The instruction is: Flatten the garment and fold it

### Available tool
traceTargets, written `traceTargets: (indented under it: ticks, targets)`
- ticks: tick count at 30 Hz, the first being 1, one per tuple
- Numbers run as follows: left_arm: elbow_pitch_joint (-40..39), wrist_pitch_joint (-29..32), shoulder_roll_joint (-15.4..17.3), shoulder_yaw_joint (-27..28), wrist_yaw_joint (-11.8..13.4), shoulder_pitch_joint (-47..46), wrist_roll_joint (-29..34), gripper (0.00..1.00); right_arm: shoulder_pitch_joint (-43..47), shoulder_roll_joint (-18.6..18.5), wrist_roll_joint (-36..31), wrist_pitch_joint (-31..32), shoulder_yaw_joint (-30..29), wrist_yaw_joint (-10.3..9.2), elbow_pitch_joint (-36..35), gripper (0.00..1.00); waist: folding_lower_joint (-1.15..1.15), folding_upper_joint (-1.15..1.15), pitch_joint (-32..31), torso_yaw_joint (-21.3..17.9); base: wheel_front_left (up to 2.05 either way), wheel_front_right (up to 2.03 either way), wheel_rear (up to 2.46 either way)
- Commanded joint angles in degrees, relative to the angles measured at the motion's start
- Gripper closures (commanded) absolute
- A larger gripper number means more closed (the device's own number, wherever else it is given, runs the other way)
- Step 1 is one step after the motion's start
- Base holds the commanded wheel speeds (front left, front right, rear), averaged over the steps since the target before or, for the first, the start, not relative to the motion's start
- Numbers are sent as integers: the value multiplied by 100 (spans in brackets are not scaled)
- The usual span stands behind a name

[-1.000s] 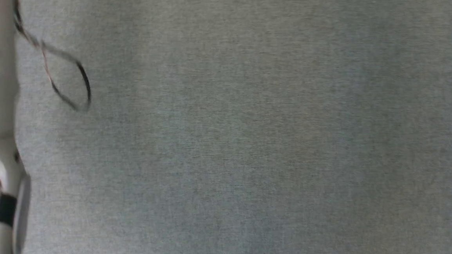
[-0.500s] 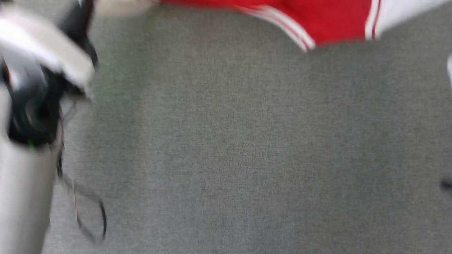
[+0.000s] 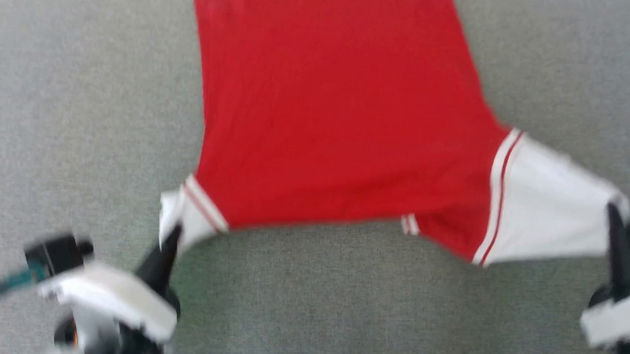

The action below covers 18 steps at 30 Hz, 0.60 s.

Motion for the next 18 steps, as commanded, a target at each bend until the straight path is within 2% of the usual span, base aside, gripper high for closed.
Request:
traceTargets:
  ticks: [1, 5, 11, 17, 18]
  targets:
    - [-17, -51, -43, 19, 35, 252, -53, 100, 208, 16, 87, -82, 34, 31, 80, 100, 2, 1, -319, -36, 0, 0, 0]
    - [-12, -56, -9, 56, 120, 1041, -104, 100, 893, 17, 251, -76, 149, 31, 253, 100, 2, 1, -616, -72, 0, 0, 0]
    - [-176, 18, 23, 230, 194, 2012, -372, 100, 1797, 17, 492, 166, -8, 31, 347, 100, 2, 1, -1018, -73, 0, 0, 0]
    - [-292, -75, 6, 316, 282, 2429, -376, 100, 2301, 18, 563, 203, -84, 31, 415, 99, 2, 1, -1293, -93, 0, 0, 0]
    - [-298, -103, -24, 305, 291, 2432, -366, 100, 2312, 18, 562, 182, -77, 31, 446, 71, 2, 1, -1337, -101, 0, 0, 0]
